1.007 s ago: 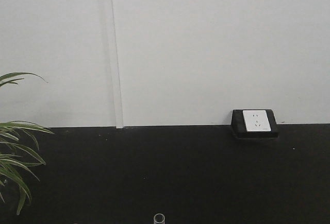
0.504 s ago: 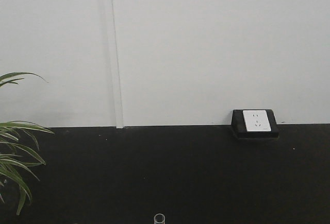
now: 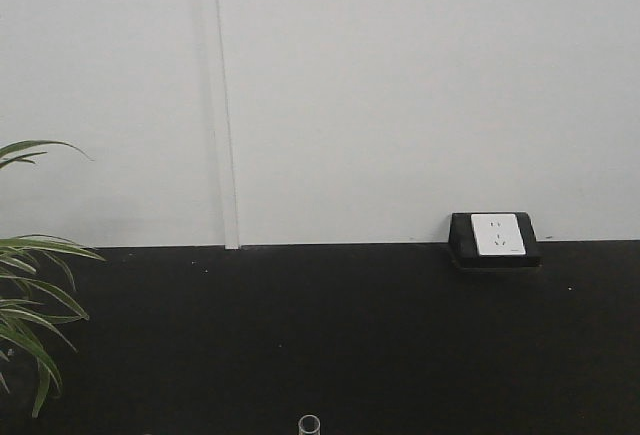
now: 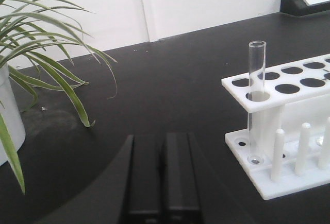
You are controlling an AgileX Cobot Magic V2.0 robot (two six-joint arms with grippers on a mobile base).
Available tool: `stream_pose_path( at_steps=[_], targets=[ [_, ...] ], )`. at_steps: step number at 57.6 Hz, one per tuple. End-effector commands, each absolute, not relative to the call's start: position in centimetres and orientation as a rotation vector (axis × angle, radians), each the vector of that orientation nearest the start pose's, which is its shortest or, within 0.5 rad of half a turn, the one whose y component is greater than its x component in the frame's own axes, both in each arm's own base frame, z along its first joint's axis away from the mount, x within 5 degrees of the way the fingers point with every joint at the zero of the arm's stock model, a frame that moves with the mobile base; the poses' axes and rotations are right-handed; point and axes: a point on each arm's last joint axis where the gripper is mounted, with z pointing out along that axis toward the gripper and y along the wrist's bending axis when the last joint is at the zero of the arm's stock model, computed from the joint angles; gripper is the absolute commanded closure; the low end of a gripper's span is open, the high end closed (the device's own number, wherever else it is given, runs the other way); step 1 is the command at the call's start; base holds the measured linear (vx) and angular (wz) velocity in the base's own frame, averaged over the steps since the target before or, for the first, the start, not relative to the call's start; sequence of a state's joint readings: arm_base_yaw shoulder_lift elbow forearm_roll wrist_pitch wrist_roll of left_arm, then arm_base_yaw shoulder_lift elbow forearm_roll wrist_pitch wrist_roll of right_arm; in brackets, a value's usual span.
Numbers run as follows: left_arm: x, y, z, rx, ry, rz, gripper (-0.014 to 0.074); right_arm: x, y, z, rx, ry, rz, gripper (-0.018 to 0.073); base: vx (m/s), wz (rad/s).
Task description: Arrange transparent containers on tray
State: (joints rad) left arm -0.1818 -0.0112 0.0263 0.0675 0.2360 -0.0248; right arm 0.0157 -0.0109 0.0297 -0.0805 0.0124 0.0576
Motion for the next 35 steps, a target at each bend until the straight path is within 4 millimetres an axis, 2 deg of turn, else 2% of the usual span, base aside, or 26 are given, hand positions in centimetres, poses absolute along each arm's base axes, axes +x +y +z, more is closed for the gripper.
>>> stream_pose_path(
  at_steps=[1, 15, 25, 29, 35],
  targets=[
    [5.5, -0.9, 18.3, 0.17, 1.64, -0.104, 0.0603, 5.6, 0.1, 20.7, -0.033, 1.433, -0.011, 0.0571, 0.0, 0.0],
    [5.5, -1.0, 19.5, 0.157, 1.51, -0.122, 0.0603, 5.5, 0.1, 21.1, -0.031, 1.395, -0.005, 0.0571, 0.0, 0.0],
    [5.2, -0.9, 21.8, 0.093, 1.335, -0.189, 0.0603, 5.2, 0.1, 22.5, 0.039, 1.291, 0.08, 0.0571, 0.0, 0.0],
    [4.8, -0.8, 23.6, 0.054, 1.307, -0.231, 0.0603, 4.8, 0.1, 24.4, 0.037, 1.243, 0.08, 0.0571, 0.0, 0.0],
    [3.8, -0.7, 27.9, 0.085, 1.253, -0.194, 0.0603, 3.6, 0.1, 29.4, 0.032, 1.146, 0.077, 0.0571, 0.0, 0.0]
  ],
)
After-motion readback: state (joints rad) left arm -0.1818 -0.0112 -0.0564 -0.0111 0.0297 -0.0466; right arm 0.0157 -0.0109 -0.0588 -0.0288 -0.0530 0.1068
